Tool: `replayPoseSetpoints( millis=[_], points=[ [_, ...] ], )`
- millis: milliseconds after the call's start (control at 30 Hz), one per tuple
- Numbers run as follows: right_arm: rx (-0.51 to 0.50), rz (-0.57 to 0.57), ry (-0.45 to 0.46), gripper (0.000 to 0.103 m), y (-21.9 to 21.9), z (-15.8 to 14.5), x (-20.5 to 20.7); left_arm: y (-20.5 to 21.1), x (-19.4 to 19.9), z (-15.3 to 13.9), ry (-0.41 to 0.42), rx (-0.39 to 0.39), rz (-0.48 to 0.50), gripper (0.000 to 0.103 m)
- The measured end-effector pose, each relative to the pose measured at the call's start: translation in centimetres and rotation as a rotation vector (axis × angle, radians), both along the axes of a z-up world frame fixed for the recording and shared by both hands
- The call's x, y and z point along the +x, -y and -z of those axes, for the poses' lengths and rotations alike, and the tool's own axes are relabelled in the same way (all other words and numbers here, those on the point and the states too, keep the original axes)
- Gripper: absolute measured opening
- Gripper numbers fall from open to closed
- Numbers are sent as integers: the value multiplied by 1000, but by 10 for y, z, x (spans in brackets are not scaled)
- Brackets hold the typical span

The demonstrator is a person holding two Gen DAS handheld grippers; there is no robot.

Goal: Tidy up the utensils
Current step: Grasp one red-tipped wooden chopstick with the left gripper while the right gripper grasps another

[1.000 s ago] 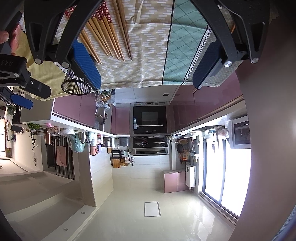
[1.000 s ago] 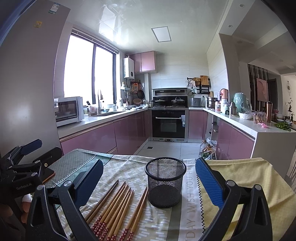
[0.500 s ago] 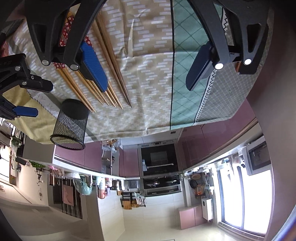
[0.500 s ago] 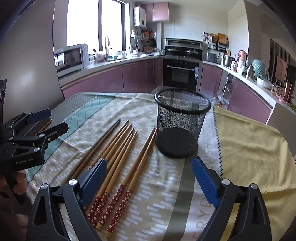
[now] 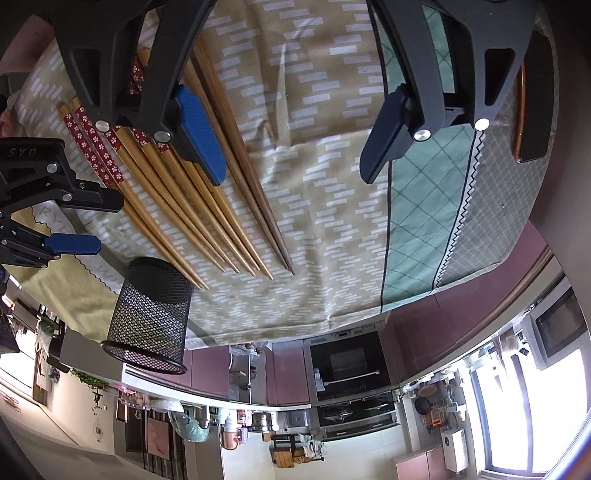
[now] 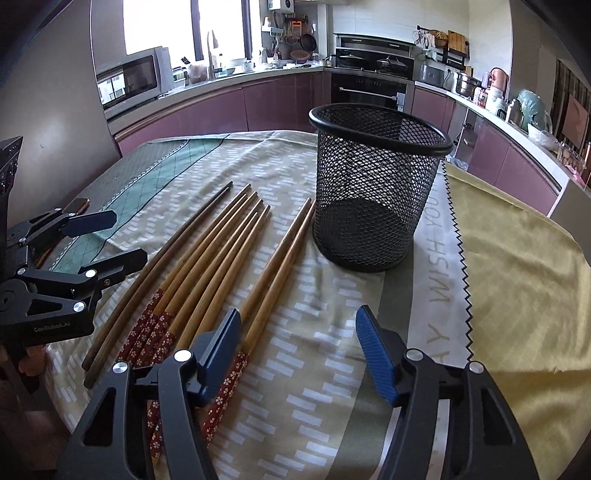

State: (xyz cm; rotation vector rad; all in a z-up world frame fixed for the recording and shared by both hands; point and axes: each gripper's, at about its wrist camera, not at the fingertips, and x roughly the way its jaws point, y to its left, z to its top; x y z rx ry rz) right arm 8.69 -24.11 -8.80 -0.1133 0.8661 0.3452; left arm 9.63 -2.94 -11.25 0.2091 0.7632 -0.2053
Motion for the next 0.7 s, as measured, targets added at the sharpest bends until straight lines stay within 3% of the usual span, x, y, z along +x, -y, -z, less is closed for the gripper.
replayPoseSetpoints(
  millis=[133,567,700],
  points=[
    [1,-3,-19,59,2,4,3,0,9,8,-59,-11,2,61],
    [-12,-38,-51,44,-6,3,23,10,38,15,-138,-26,33,56],
    [0,-37,-59,33,-9,3,32,12,52,14,-158,-46,29,41]
  ],
)
